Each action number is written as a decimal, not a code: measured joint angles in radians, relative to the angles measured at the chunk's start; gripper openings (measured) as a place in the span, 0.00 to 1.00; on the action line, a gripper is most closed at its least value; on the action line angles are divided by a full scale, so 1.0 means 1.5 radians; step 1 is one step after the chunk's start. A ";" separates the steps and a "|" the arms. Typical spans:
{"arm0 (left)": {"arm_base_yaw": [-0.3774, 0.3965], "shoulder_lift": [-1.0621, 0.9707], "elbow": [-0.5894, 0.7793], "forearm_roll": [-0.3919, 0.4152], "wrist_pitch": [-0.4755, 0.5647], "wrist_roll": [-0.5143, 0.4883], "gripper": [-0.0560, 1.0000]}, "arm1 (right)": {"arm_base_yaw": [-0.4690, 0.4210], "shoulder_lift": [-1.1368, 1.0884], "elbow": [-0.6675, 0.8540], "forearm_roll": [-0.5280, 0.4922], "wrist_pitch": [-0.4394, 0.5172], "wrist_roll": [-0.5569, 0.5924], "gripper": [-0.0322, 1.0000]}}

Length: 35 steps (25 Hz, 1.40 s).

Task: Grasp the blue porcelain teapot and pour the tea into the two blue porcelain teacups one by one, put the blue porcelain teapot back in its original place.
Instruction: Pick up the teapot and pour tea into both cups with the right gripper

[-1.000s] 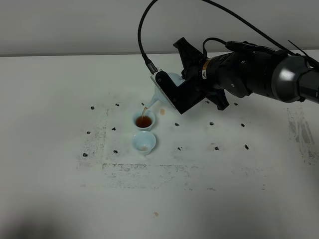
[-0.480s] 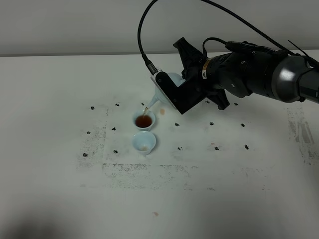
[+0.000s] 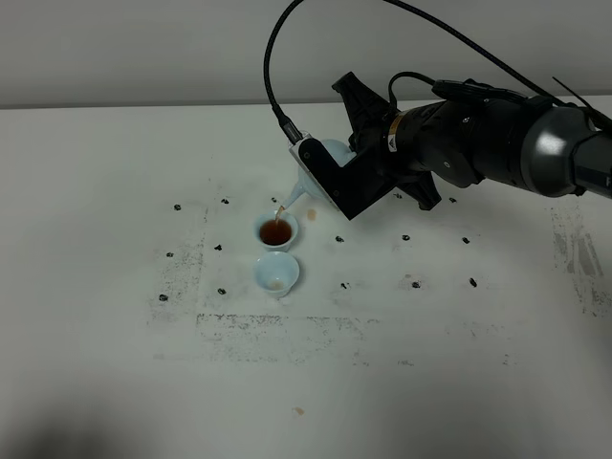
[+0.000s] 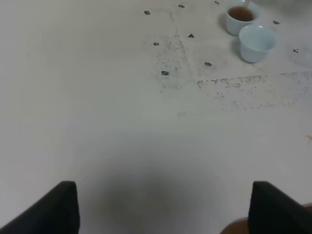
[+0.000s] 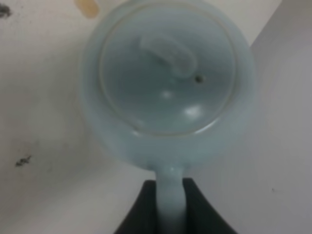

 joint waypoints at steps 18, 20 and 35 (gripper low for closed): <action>0.000 0.000 0.000 0.000 0.000 0.000 0.70 | 0.000 0.000 0.000 0.047 0.019 0.085 0.07; 0.000 0.000 0.000 0.000 0.000 0.000 0.70 | 0.000 0.000 0.000 0.053 0.022 0.113 0.07; 0.000 0.000 0.000 0.000 0.000 0.000 0.70 | 0.000 -0.075 -0.004 0.165 0.131 0.602 0.07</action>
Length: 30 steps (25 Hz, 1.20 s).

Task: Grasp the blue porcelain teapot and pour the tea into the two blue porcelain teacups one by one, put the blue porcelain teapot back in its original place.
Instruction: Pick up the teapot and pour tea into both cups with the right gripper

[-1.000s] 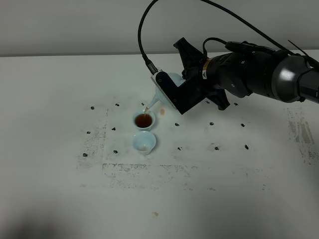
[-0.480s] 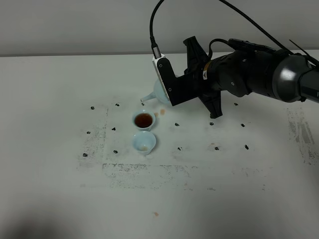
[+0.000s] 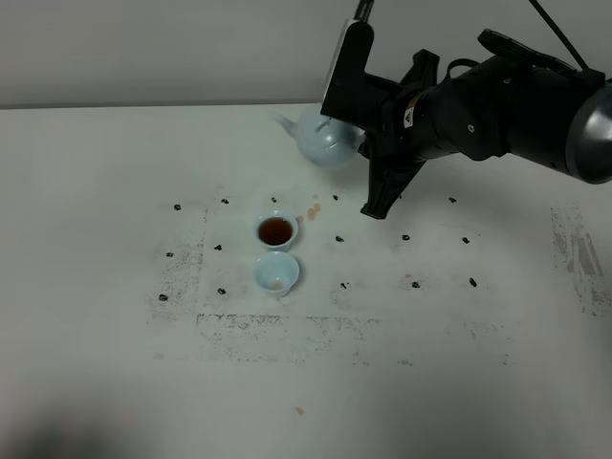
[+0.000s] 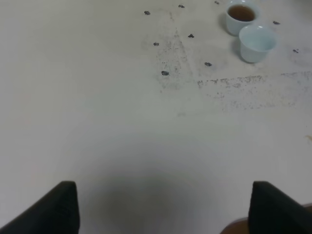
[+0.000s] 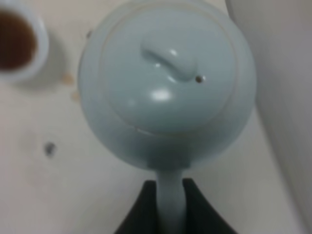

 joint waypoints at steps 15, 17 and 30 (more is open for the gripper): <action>0.000 0.000 0.000 0.000 0.000 0.000 0.70 | 0.000 0.047 0.000 0.084 0.046 0.310 0.07; 0.000 0.000 0.000 0.000 0.000 0.000 0.70 | 0.000 0.060 0.000 0.087 0.047 0.310 0.07; 0.000 0.000 0.000 0.000 0.000 0.000 0.70 | 0.000 0.114 0.000 0.097 0.029 0.311 0.07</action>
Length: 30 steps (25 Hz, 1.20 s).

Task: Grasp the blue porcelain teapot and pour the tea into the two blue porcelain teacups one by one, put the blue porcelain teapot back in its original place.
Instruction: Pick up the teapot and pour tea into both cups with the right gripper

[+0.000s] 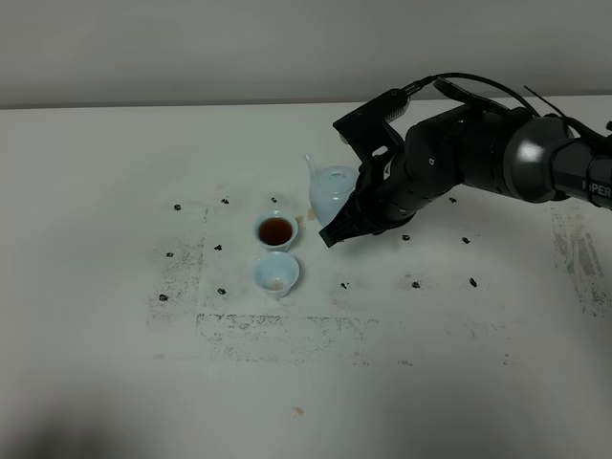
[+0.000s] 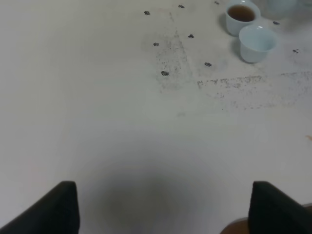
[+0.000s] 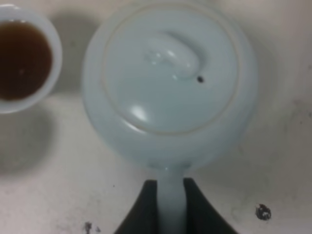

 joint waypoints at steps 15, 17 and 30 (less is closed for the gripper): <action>0.000 0.000 0.000 0.000 0.000 0.000 0.70 | 0.000 -0.041 0.007 -0.018 0.028 0.000 0.07; 0.000 0.000 0.000 0.000 0.000 0.000 0.70 | 0.000 -0.087 0.028 -0.020 0.024 0.000 0.07; 0.000 0.000 0.000 0.000 0.000 0.000 0.70 | 0.000 -0.235 0.199 -0.015 0.004 -0.199 0.07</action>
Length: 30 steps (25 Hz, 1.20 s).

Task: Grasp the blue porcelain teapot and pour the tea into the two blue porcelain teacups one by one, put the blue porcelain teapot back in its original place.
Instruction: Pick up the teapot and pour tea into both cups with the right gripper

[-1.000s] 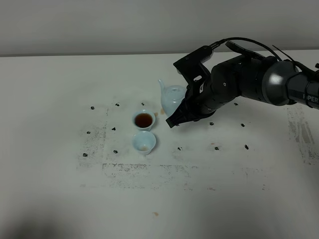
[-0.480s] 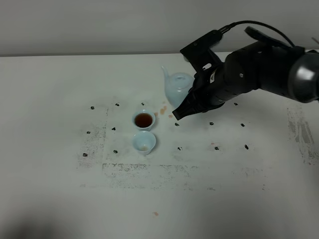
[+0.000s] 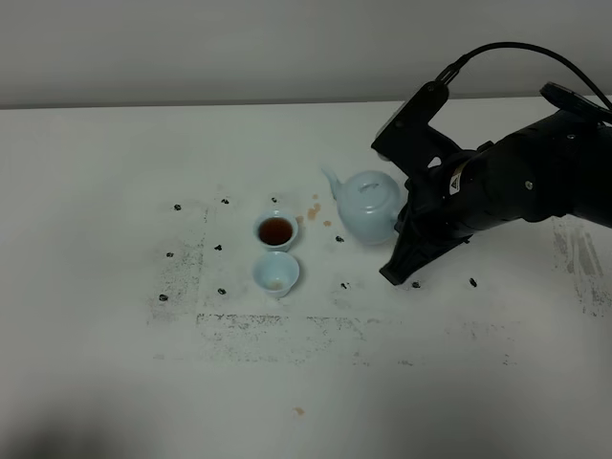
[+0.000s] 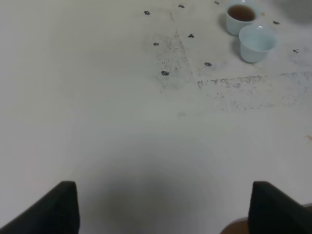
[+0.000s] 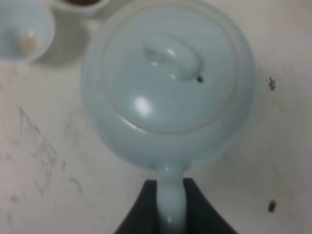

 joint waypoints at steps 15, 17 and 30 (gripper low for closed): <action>0.000 0.000 0.000 0.000 0.000 0.000 0.70 | 0.000 0.015 0.001 0.008 -0.051 -0.482 0.07; 0.000 0.000 0.000 0.000 0.000 0.000 0.70 | 0.000 0.025 0.001 0.008 -0.071 -0.506 0.07; 0.000 0.000 0.000 0.000 0.000 0.000 0.70 | 0.000 0.061 0.001 -0.003 -0.141 -0.651 0.07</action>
